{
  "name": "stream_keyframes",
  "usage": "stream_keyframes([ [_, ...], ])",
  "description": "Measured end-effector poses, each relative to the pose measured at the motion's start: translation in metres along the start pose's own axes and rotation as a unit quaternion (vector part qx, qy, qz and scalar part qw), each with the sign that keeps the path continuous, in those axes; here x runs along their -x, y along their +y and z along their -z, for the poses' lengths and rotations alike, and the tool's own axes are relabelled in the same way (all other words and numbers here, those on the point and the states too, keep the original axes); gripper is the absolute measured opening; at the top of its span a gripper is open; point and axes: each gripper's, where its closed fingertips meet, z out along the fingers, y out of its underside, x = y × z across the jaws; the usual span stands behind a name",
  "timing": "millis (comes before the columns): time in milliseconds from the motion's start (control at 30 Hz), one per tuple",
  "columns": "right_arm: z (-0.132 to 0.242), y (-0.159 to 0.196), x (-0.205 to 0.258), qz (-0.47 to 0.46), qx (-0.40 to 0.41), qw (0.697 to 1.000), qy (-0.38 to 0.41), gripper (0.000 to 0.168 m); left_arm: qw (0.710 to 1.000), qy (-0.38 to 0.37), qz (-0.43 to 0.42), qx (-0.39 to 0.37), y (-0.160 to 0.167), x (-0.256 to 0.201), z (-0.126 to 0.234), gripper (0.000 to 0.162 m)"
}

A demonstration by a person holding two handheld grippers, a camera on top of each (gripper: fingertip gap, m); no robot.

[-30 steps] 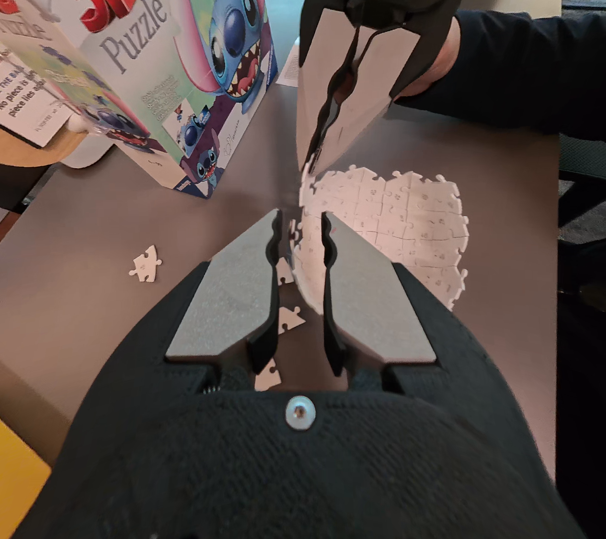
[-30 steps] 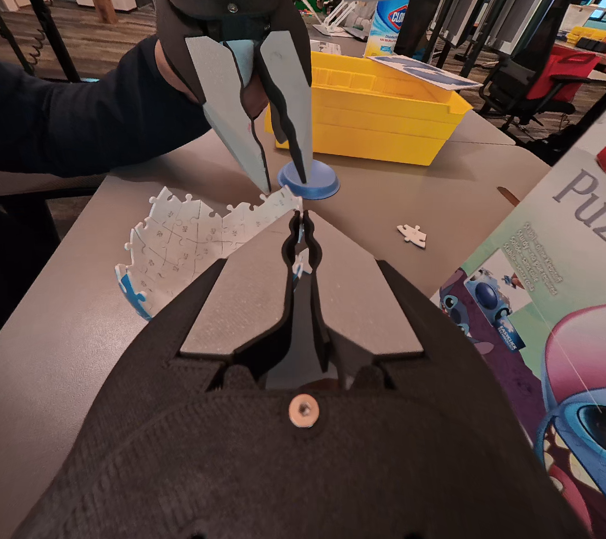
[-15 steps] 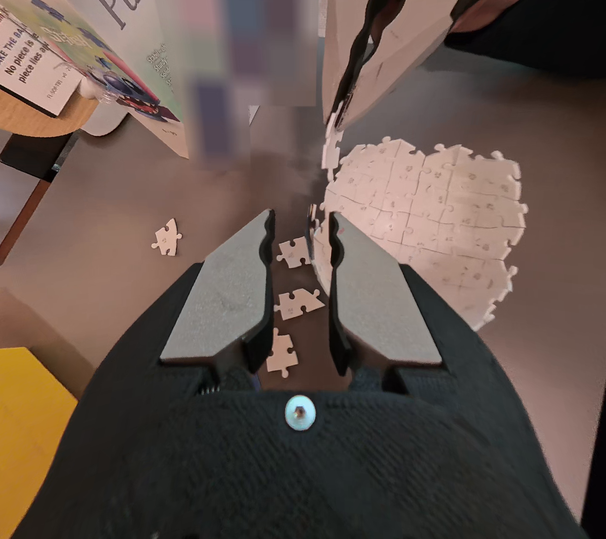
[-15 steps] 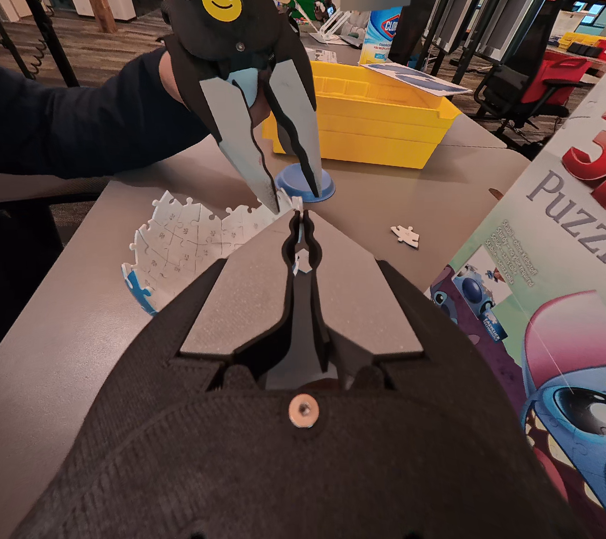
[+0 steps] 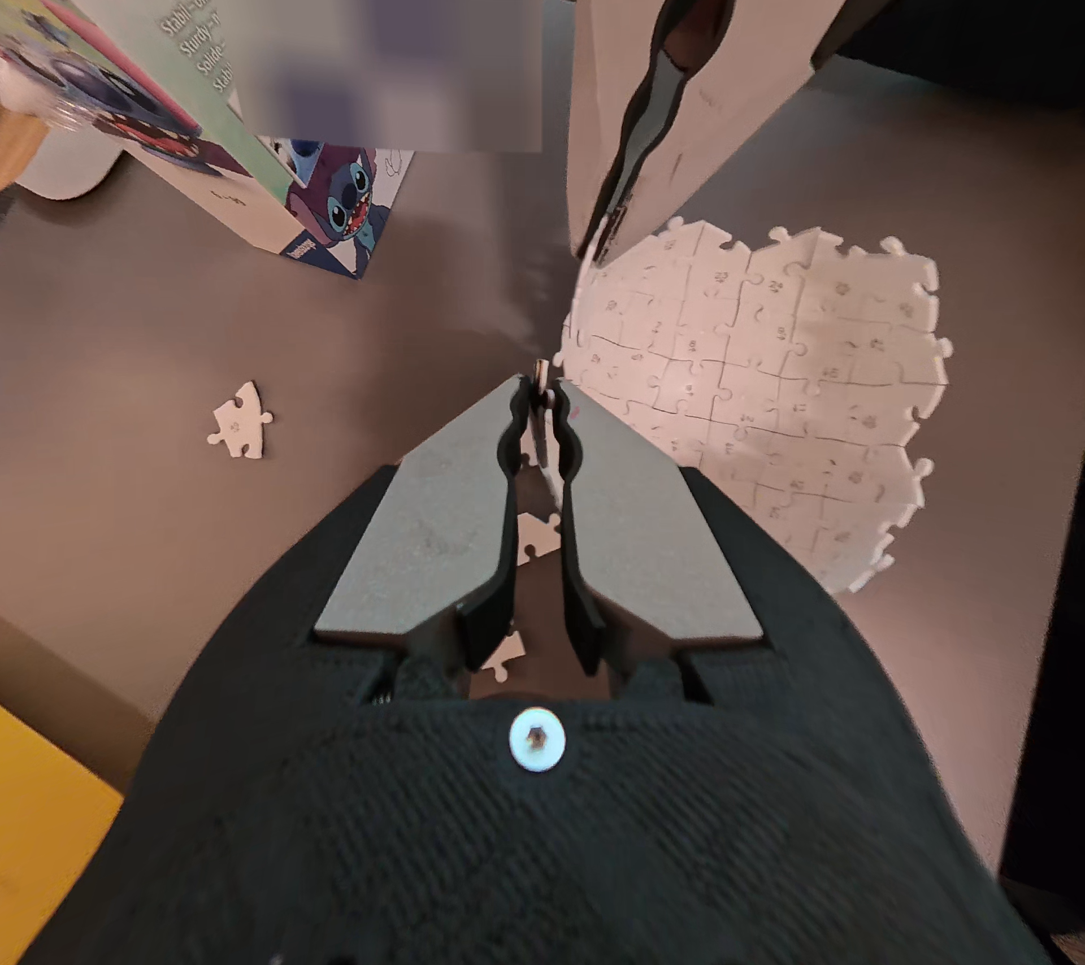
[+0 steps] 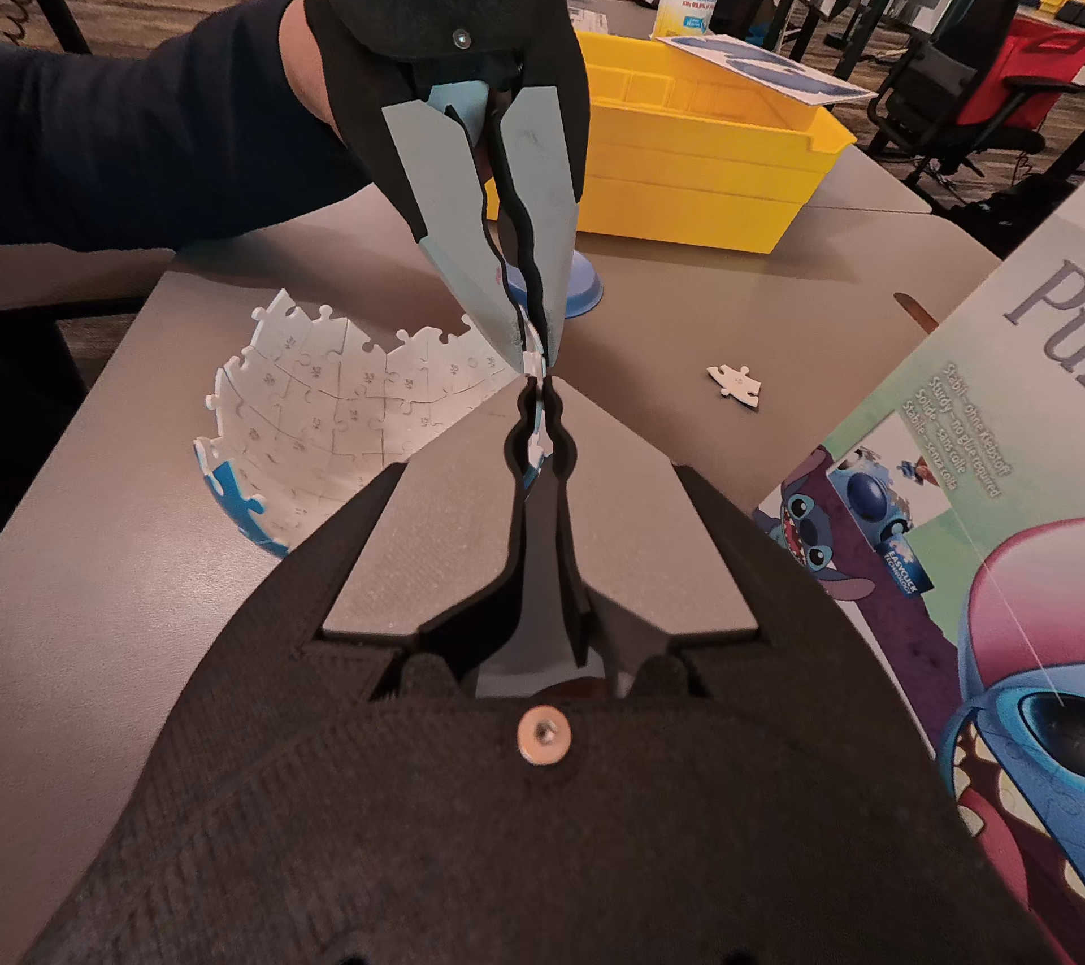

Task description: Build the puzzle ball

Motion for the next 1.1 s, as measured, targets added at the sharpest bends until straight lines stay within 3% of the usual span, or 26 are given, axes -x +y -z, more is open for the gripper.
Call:
stream_keyframes([
  [33, -0.001, 0.001, 0.000, -0.001, 0.002, 1.000, -0.001, 0.000, 1.000, 0.008, 0.006, 0.001, 0.001, 0.000, -0.001, 0.005],
  [633, -0.021, 0.012, -0.019, -0.003, 0.062, 0.996, -0.066, 0.000, 0.995, 0.079, 0.051, 0.025, 0.015, 0.016, -0.017, 0.001],
  [1100, -0.030, 0.027, -0.021, -0.018, 0.107, 0.985, -0.133, 0.000, 0.994, 0.087, 0.058, 0.028, 0.023, 0.023, -0.027, 0.003],
])
